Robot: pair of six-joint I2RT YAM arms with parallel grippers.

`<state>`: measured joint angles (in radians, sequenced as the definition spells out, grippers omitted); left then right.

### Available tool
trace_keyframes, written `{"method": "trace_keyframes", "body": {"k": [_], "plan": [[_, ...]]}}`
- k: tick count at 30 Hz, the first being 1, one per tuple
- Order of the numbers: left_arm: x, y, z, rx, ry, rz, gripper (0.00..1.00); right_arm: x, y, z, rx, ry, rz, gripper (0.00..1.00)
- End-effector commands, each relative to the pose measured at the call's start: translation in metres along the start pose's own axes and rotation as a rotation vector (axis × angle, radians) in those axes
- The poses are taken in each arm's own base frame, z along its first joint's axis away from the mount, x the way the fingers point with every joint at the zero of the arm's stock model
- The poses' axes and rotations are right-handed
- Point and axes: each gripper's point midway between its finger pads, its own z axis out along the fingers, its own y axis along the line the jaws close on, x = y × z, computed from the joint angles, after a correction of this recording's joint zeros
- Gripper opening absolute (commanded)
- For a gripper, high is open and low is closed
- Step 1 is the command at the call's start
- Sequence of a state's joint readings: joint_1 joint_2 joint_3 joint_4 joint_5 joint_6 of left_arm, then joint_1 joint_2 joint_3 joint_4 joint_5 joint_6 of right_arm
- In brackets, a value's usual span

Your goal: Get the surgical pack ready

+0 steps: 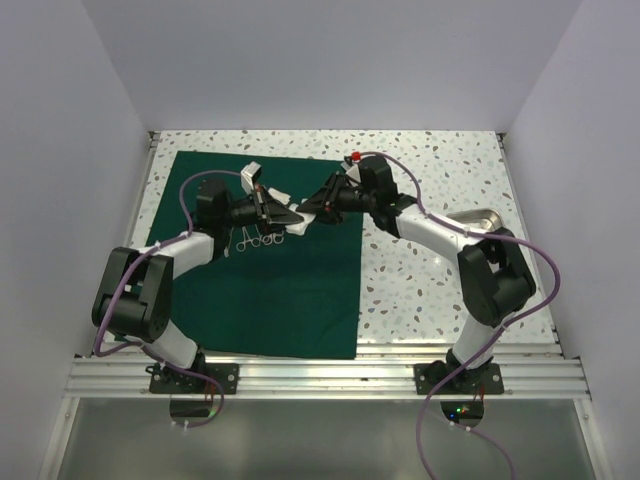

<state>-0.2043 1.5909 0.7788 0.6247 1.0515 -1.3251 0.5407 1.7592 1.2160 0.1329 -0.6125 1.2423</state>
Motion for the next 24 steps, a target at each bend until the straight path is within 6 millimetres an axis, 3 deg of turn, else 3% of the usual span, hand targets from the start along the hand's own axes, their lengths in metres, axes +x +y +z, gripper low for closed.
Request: {"method": "trace_keyframes", "body": {"k": [1,6,9,10,11,14,17,19,20,24], "plan": [[0.006,-0.010,-0.002,0.036,0.015,0.046,0.00,-0.004,0.020,-0.010,-0.051,-0.038,-0.055,0.26],[0.007,-0.007,-0.002,0.030,0.017,0.034,0.00,-0.003,0.020,-0.011,-0.048,-0.029,-0.067,0.19],[0.007,0.000,-0.003,0.016,0.020,0.008,0.03,-0.002,0.020,-0.013,-0.048,-0.015,-0.080,0.04],[0.008,0.003,-0.003,0.010,0.020,0.008,0.09,-0.002,0.018,-0.013,-0.038,-0.011,-0.083,0.00],[0.006,0.007,-0.005,-0.008,0.014,-0.013,0.30,-0.003,0.018,-0.014,-0.031,-0.010,-0.090,0.00],[0.002,0.019,-0.010,-0.054,-0.006,-0.028,0.65,-0.008,0.002,-0.021,0.035,-0.016,-0.098,0.00],[-0.003,0.033,-0.016,-0.123,-0.021,-0.024,0.76,-0.019,-0.016,-0.035,0.087,-0.042,-0.092,0.00],[-0.010,0.038,-0.019,-0.173,-0.027,0.041,0.77,-0.031,-0.030,-0.051,0.129,-0.071,-0.083,0.00],[-0.008,0.053,-0.024,-0.247,-0.027,-0.012,0.77,-0.034,-0.038,-0.057,0.148,-0.080,-0.072,0.00],[-0.012,0.073,-0.035,-0.416,-0.014,0.040,0.77,-0.069,-0.072,-0.104,0.247,-0.189,-0.035,0.00]]}}
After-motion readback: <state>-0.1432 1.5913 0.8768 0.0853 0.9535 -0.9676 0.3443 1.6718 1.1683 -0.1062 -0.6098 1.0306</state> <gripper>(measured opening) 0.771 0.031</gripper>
